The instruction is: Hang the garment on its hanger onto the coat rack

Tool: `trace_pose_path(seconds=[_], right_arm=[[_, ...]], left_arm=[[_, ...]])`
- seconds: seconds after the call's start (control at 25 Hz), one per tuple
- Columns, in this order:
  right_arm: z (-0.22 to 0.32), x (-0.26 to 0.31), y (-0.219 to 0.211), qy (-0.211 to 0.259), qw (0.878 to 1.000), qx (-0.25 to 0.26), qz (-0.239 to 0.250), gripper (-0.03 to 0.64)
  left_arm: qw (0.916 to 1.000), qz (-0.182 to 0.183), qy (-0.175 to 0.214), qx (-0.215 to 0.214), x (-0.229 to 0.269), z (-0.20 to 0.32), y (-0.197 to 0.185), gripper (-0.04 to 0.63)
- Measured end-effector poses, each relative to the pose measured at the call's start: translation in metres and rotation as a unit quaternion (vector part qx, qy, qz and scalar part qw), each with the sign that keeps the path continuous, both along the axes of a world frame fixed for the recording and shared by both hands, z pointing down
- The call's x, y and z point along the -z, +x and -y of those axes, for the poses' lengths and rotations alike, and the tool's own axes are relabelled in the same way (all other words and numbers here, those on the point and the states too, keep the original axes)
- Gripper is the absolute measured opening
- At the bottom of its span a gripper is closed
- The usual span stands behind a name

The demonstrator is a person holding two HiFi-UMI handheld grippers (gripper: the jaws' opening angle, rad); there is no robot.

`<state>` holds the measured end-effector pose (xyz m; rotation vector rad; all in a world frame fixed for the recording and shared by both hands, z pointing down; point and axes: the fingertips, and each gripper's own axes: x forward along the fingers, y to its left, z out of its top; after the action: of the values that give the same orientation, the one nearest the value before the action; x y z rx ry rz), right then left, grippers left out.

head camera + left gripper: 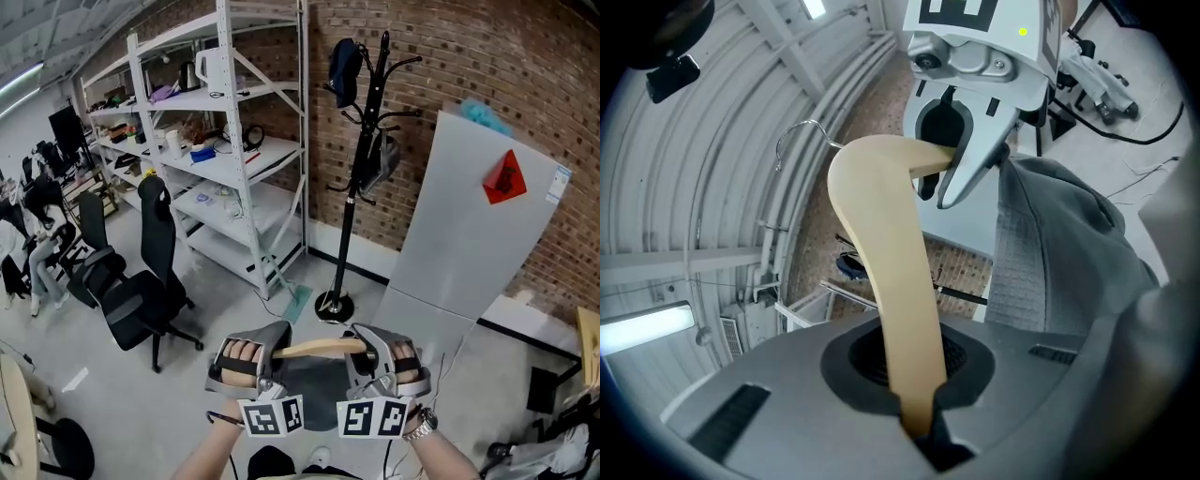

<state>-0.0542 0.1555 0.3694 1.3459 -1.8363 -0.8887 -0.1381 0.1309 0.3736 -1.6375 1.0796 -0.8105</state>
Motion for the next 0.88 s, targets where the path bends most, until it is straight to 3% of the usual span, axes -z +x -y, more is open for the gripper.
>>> trace_pose_path(seconds=[0.48, 0.88], right_arm=[[0.071, -0.008, 0.021, -0.003, 0.999, -0.036, -0.009, 0.083], [0.138, 0.002, 0.017, 0.001, 0.996, -0.084, -0.01, 0.087]], left_arm=[[0.9994, -0.012, -0.003, -0.033, -0.008, 0.074, 0.022, 0.003], [0.9964, -0.002, 0.001, -0.085, 0.001, 0.151, 0.022, 0.004]])
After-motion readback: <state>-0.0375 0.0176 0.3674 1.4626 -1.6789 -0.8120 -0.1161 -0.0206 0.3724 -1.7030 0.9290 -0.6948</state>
